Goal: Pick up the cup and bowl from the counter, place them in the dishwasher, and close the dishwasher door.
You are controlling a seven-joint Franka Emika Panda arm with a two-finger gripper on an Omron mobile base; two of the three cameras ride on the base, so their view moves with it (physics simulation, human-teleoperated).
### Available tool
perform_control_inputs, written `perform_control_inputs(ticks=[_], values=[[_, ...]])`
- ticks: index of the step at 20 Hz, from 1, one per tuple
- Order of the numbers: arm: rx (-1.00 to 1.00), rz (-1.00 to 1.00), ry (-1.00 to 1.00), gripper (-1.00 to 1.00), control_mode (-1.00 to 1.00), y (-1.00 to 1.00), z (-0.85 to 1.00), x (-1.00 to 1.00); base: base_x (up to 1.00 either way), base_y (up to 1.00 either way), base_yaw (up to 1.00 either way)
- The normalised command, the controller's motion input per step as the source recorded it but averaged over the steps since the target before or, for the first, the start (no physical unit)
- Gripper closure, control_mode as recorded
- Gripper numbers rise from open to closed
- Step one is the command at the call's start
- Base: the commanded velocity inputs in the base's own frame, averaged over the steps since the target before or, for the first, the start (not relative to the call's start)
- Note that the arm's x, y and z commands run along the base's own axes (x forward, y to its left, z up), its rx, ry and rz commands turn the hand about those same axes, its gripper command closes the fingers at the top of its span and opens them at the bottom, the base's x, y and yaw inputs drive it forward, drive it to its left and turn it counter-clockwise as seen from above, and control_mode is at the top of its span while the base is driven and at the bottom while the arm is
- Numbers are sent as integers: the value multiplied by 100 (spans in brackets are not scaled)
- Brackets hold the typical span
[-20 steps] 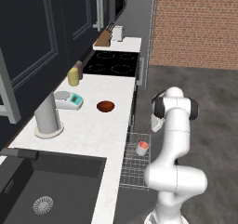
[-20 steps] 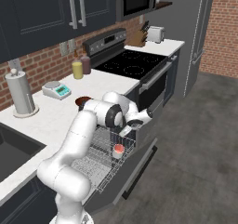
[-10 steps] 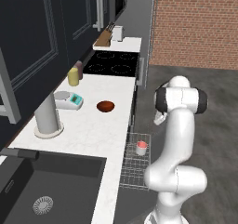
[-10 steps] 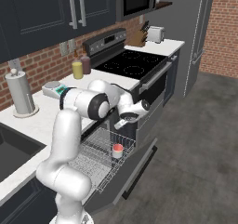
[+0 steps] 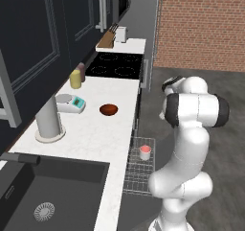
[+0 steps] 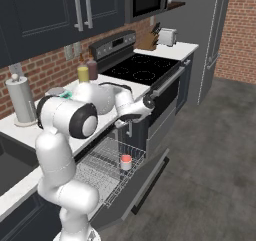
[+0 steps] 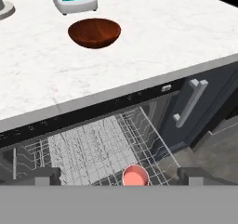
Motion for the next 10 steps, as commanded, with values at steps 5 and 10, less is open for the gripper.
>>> perform_control_inputs(ticks=[5, 10], values=[[3, -8, 0, -100, -100, 23, 74, -31, 0, 0, 0], [0, -13, 14, -100, -100, 56, 73, -1, 0, 0, 0]])
